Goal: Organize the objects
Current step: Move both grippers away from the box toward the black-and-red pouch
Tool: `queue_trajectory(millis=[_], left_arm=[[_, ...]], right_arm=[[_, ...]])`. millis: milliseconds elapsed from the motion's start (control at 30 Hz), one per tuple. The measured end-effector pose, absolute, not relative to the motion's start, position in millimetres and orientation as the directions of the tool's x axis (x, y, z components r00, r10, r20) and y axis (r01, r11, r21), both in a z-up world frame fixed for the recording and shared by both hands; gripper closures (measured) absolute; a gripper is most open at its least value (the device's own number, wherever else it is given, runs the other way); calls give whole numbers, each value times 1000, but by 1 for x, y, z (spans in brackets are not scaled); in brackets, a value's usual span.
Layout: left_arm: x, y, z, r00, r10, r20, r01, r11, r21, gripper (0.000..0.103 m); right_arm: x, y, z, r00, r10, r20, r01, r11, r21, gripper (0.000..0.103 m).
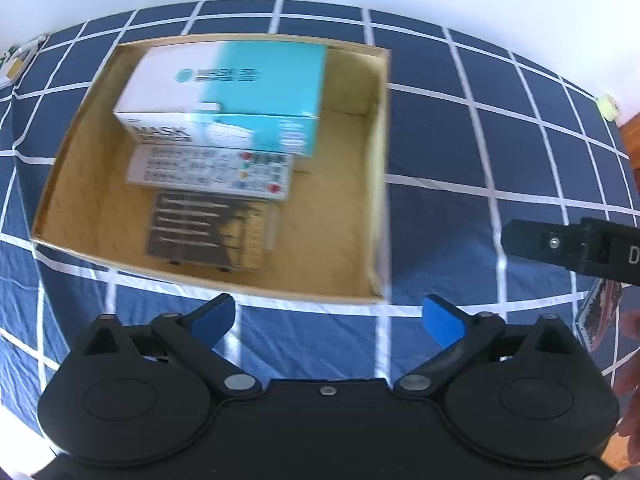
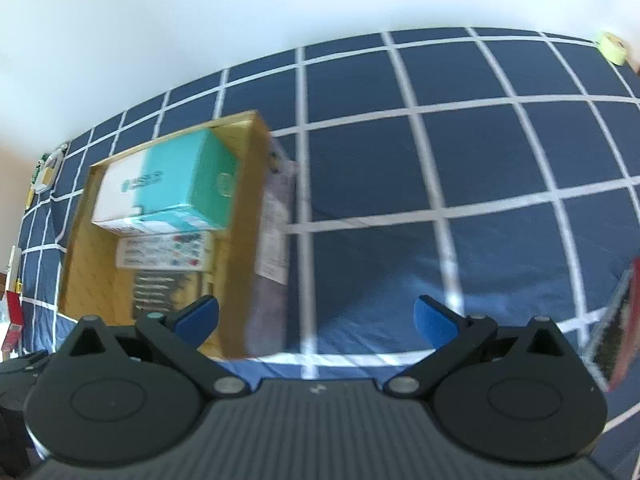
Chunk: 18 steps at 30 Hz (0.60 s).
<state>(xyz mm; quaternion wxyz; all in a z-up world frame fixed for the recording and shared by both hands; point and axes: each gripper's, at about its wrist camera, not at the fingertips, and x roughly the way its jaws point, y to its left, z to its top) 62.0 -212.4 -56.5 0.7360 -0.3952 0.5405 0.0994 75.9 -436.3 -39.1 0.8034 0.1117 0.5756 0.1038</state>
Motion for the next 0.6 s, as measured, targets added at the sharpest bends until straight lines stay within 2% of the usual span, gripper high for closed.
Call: queue_trajectory(millis=[600], left_arm=[[70, -317, -21, 361, -232, -903, -609, 675, -417, 0]], right_arm=[[29, -553, -37, 304, 255, -918, -77, 967, 244, 0]])
